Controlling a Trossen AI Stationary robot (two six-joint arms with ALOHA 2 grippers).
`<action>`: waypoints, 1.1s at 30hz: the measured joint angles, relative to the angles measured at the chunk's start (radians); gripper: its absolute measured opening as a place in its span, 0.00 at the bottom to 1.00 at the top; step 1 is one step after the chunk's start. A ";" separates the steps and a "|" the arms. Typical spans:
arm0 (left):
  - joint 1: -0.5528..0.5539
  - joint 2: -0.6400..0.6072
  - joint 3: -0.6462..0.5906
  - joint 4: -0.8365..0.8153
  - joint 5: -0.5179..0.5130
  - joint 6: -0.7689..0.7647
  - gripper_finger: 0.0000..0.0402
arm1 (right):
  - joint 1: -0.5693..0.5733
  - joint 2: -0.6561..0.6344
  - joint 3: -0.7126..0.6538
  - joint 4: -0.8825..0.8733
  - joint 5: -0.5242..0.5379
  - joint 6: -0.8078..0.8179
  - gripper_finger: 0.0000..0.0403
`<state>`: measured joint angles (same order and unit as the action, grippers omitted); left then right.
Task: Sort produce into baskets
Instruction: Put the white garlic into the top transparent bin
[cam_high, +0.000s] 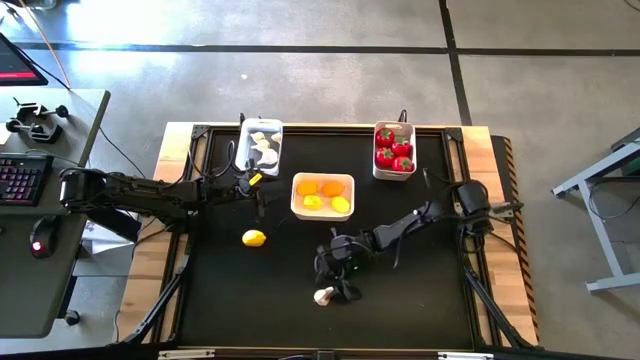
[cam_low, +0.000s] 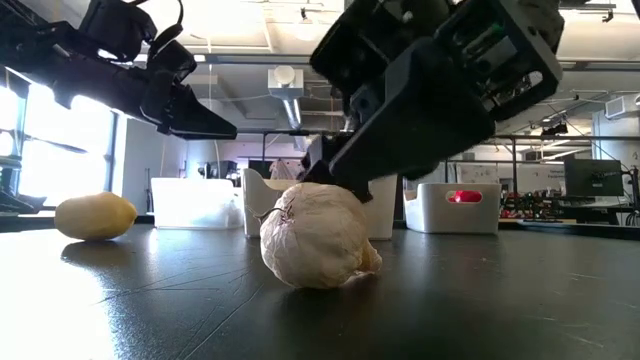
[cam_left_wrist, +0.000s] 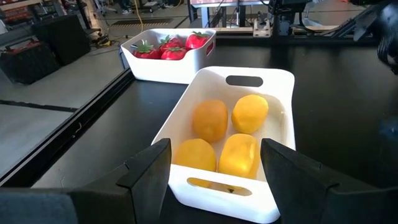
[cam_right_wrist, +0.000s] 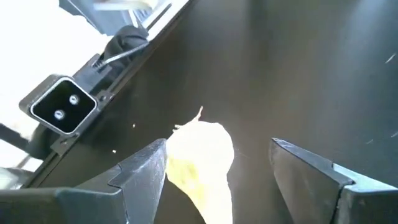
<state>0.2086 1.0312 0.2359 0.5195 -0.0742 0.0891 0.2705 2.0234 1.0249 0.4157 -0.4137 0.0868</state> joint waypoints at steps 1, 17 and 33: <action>0.000 0.000 0.000 0.000 0.000 0.000 0.58 | -0.001 0.012 0.006 -0.001 -0.009 0.007 0.67; 0.000 0.000 0.000 0.000 0.000 0.000 0.58 | -0.003 0.044 0.029 0.007 -0.057 0.029 0.67; 0.000 0.000 0.000 0.000 0.000 0.009 0.58 | -0.015 0.044 0.029 -0.071 0.048 -0.052 0.65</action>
<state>0.2089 1.0310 0.2360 0.5198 -0.0742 0.0982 0.2555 2.0674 1.0538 0.3444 -0.3662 0.0345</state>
